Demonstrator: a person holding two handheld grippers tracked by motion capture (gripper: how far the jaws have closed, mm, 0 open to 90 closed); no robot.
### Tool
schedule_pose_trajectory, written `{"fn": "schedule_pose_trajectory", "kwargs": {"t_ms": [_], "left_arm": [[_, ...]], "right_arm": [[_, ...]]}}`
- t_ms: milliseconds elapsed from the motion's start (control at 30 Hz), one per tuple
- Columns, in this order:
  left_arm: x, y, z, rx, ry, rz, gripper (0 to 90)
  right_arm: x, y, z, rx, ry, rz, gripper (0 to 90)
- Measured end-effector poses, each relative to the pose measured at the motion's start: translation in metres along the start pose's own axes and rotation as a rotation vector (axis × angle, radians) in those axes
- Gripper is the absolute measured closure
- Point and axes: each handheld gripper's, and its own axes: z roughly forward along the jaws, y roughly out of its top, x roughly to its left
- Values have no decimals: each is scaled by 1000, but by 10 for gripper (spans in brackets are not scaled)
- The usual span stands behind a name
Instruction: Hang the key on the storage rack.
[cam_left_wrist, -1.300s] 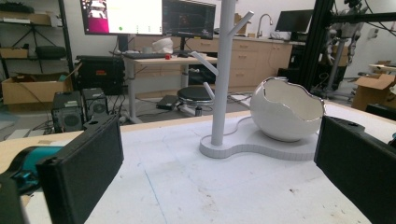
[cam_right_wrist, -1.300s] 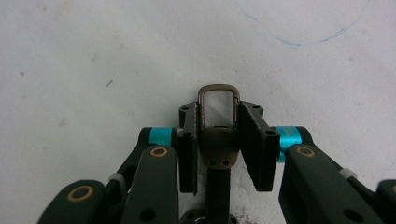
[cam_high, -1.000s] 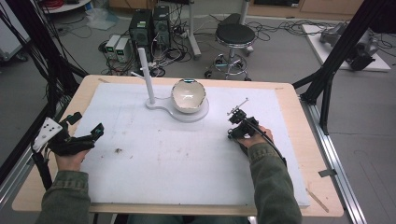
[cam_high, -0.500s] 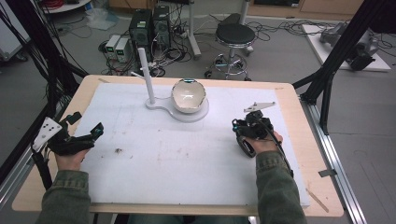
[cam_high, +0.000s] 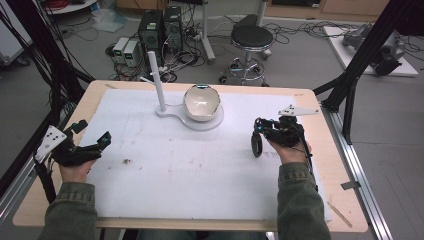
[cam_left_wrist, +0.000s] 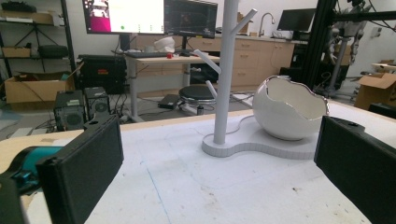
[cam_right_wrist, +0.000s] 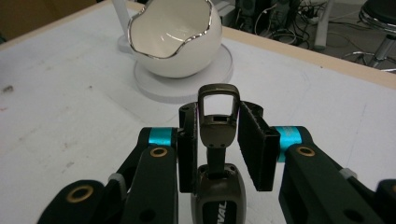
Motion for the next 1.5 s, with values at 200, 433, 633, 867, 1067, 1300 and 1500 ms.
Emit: {"fn": "schedule_pose_trajectory", "kwargs": {"t_ms": [200, 433, 633, 867, 1067, 1300, 1500], "left_arm": [[0, 0, 0, -5, -1, -6, 17], [1, 1, -1, -9, 1, -6, 17], [1, 1, -2, -10, 1, -8, 17], [2, 1, -2, -14, 0, -16, 17], [6, 0, -3, -12, 6, -31, 17], [7, 0, -3, -11, 5, -34, 17], [7, 0, -4, -17, 8, -36, 17]], "right_arm": [[4, 8, -5, -11, 20, -18, 694], [14, 25, -8, -57, 31, -47, 694], [26, 42, -5, -63, 45, -81, 695], [44, 60, 0, -74, 65, -125, 694], [53, 76, 6, -110, 91, -121, 694], [66, 98, 16, -138, 120, -136, 695], [76, 113, 23, -164, 144, -147, 695]]}}
